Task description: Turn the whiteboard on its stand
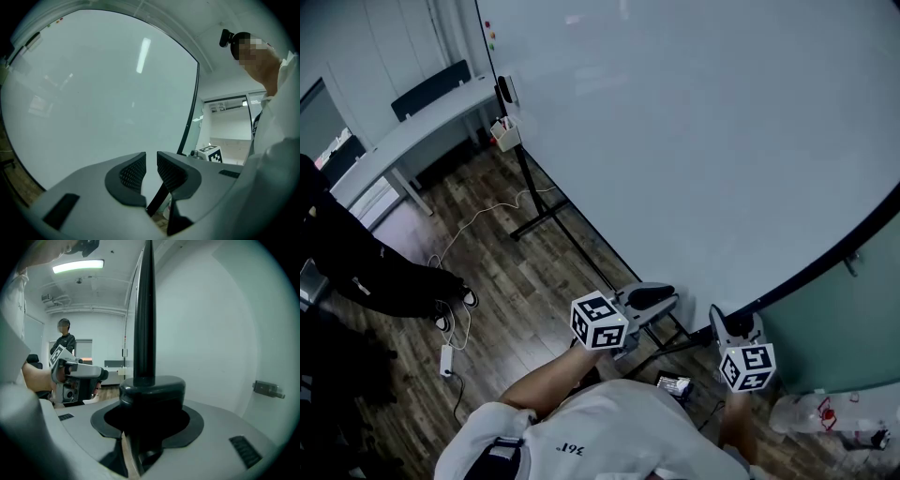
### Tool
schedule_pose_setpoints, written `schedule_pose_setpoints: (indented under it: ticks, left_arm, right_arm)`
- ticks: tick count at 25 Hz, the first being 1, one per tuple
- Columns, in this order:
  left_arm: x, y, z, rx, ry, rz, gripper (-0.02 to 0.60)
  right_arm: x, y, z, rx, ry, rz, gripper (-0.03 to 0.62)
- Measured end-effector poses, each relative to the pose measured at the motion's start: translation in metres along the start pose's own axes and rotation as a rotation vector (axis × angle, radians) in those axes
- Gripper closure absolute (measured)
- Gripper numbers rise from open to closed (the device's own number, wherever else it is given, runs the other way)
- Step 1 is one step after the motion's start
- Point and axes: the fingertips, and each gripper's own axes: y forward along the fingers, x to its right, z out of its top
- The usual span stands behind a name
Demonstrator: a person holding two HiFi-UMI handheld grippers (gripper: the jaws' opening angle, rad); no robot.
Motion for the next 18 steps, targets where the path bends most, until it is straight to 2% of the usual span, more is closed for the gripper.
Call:
schedule_pose_setpoints:
  ticks: [18]
  left_arm:
    - [-0.021, 0.003, 0.000, -0.012, -0.010, 0.034, 0.520]
  right_arm:
    - [0.017, 0.019, 0.007, -0.005, -0.079, 0.059, 0.399]
